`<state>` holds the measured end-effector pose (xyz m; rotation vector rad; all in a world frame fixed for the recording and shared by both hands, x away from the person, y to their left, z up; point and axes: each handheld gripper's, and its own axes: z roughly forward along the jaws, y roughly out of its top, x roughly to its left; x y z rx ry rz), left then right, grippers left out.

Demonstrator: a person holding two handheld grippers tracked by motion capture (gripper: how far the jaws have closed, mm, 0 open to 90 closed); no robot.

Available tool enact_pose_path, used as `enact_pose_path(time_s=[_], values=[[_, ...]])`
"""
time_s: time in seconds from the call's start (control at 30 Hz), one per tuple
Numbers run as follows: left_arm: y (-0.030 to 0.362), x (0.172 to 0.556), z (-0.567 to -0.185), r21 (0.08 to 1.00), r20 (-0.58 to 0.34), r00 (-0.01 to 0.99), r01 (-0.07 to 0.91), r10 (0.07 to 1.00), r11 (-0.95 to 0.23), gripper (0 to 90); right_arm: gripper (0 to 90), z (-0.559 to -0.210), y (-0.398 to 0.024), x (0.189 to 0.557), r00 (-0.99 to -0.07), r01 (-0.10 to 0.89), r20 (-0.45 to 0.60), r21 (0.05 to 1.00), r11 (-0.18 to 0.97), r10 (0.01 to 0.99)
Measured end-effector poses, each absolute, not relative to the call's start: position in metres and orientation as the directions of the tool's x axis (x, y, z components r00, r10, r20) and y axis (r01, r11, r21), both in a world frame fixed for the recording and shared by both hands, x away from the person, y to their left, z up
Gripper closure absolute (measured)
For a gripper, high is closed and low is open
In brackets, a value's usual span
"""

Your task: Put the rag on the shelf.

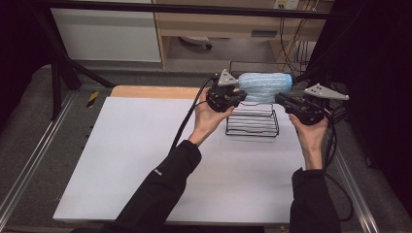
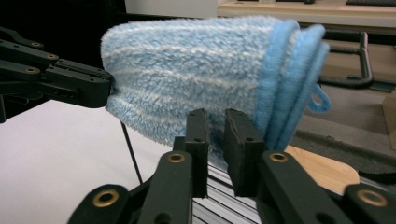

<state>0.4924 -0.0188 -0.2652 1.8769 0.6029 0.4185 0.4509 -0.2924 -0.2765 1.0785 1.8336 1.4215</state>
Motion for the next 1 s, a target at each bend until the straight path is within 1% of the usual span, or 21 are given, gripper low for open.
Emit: enact_pose_path(time_s=[0.17, 0.3, 0.4, 0.57, 0.67, 0.8, 0.87, 1.0], values=[[-0.011, 0.483, -0.254, 0.933, 0.012, 0.818, 0.198, 0.575, -0.301, 71.1, 70.0, -0.265, -0.287, 0.445, -0.519, 0.226, 0.023, 0.968, 0.111, 0.854], [-0.003, 0.477, -0.248, 0.920, -0.003, 0.815, 0.229, 0.580, -0.318, 58.6, 64.2, -0.257, -0.284, 0.442, -0.518, 0.219, 0.018, 0.969, 0.112, 0.855], [0.007, 0.473, -0.246, 0.917, -0.026, 0.811, 0.251, 0.584, -0.309, 53.4, 59.8, -0.253, -0.281, 0.440, -0.517, 0.215, 0.020, 0.971, 0.107, 0.856], [0.026, 0.467, -0.247, 0.902, -0.028, 0.804, 0.276, 0.594, -0.331, 43.8, 49.8, -0.246, -0.278, 0.436, -0.522, 0.217, 0.024, 0.970, 0.106, 0.853], [0.041, 0.464, -0.249, 0.899, -0.020, 0.794, 0.280, 0.608, -0.336, 39.7, 44.3, -0.243, -0.276, 0.434, -0.524, 0.217, 0.025, 0.970, 0.105, 0.851], [0.064, 0.458, -0.255, 0.898, -0.023, 0.779, 0.291, 0.626, -0.329, 34.6, 33.8, -0.241, -0.272, 0.429, -0.529, 0.219, 0.027, 0.970, 0.106, 0.848], [0.076, 0.454, -0.259, 0.898, -0.032, 0.772, 0.301, 0.635, -0.321, 33.6, 27.8, -0.241, -0.270, 0.426, -0.528, 0.217, 0.026, 0.970, 0.105, 0.849], [0.101, 0.444, -0.270, 0.894, -0.040, 0.756, 0.319, 0.654, -0.315, 30.1, 18.7, -0.245, -0.264, 0.419, -0.531, 0.230, 0.028, 0.967, 0.112, 0.847]])
